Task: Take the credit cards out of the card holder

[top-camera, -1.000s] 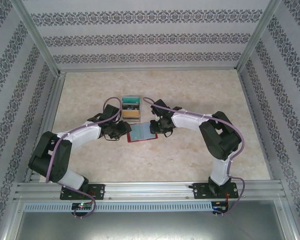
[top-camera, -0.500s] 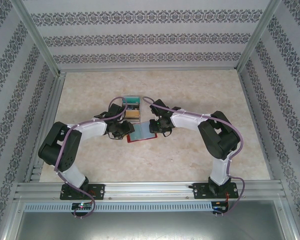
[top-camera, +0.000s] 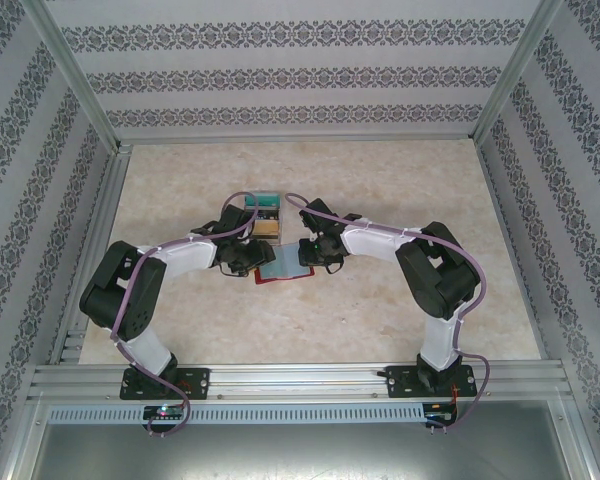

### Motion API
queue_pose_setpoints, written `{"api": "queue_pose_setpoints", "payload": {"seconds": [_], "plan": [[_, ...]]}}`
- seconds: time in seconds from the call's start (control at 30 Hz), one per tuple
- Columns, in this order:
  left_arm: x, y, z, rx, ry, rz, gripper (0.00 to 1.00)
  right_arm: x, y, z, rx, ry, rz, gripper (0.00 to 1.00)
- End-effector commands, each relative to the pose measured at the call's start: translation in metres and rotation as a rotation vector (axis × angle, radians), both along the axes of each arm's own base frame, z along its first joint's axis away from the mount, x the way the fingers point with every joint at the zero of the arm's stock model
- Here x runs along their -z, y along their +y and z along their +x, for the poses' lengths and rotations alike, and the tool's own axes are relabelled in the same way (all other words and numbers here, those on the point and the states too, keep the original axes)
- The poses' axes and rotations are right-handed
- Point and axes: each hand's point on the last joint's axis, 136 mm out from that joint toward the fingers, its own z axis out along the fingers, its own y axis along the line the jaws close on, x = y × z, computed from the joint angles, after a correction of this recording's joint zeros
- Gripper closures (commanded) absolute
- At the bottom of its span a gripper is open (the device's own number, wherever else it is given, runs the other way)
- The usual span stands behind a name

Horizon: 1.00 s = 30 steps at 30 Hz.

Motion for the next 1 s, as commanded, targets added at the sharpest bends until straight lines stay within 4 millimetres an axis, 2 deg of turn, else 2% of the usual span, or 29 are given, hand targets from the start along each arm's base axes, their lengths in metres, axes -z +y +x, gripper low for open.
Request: {"api": "queue_pose_setpoints", "payload": {"seconds": [0.0, 0.13, 0.33, 0.5, 0.63, 0.77, 0.87, 0.97], "plan": [[-0.023, -0.032, 0.008, 0.087, -0.076, -0.09, 0.47, 0.026, 0.001, -0.014, 0.002, 0.067, -0.032, 0.73], [-0.034, -0.036, 0.009, 0.095, -0.098, -0.091, 0.47, 0.027, 0.002, -0.015, 0.001, 0.069, -0.031, 0.73], [-0.026, -0.029, 0.005, 0.09, -0.078, -0.05, 0.46, 0.026, 0.003, -0.016, 0.001, 0.067, -0.03, 0.73], [-0.034, -0.04, 0.008, 0.116, -0.098, -0.092, 0.48, 0.025, 0.003, -0.017, 0.005, 0.066, -0.027, 0.73], [-0.032, -0.043, 0.01, 0.122, -0.093, -0.089, 0.48, 0.023, 0.002, -0.015, 0.014, 0.06, -0.026, 0.73], [-0.026, -0.042, 0.007, 0.128, -0.077, -0.079, 0.34, 0.017, 0.002, -0.013, 0.023, 0.049, -0.014, 0.71], [-0.022, -0.042, 0.006, 0.13, -0.069, -0.077, 0.18, 0.015, 0.001, -0.011, 0.031, 0.044, -0.008, 0.7], [-0.02, -0.043, 0.005, 0.136, -0.065, -0.078, 0.15, 0.015, 0.001, -0.011, 0.032, 0.047, -0.003, 0.7]]}}
